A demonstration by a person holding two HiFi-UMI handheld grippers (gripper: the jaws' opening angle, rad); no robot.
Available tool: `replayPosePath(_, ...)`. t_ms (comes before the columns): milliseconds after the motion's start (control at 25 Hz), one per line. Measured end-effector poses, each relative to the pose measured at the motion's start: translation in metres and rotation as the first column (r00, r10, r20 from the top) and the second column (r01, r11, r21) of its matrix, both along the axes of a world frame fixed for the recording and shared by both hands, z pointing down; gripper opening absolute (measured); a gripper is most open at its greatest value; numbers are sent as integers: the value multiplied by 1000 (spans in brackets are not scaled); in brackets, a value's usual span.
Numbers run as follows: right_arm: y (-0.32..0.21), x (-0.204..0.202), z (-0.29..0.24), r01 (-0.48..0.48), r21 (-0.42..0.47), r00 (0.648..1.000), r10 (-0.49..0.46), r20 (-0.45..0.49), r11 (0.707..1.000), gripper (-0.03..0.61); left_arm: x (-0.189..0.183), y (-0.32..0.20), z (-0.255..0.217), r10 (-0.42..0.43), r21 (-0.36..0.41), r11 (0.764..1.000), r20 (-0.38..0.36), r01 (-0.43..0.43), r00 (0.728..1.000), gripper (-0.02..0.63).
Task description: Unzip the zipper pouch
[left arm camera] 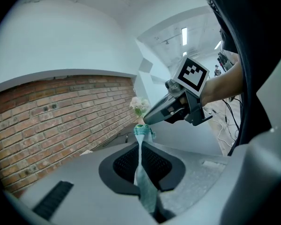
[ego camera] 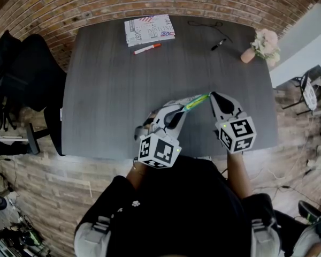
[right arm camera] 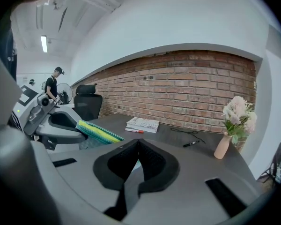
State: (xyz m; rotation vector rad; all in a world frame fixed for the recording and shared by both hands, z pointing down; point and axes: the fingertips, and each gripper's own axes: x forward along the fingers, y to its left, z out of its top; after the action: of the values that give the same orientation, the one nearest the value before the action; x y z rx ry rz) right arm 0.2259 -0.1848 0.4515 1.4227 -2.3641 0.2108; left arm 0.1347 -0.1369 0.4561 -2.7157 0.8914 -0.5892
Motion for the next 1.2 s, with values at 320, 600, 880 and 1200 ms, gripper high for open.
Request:
replayPosePath(320,-5,12,2,-29,-3,1000,29,-9,1000,2,-9,-4,-2,-19,-23,1000,-24,19,1000,6)
replayPosePath(600,-9,24,5,-64,-6,998,64,-17,998,2,-7,-8,-2,-8,-20,1000,-31,7,999,6)
replayPosePath(880,-14,26,5,-73,-6,997,73,-19,997,2,-7,-12,-2,-2,-25,1000,-29,2,1000,6)
replayPosePath(1200,-24,26,6,-78,-10,997,78,-22,997,2,-15,-22,-3,-22,-28,999,-48,21,999,6)
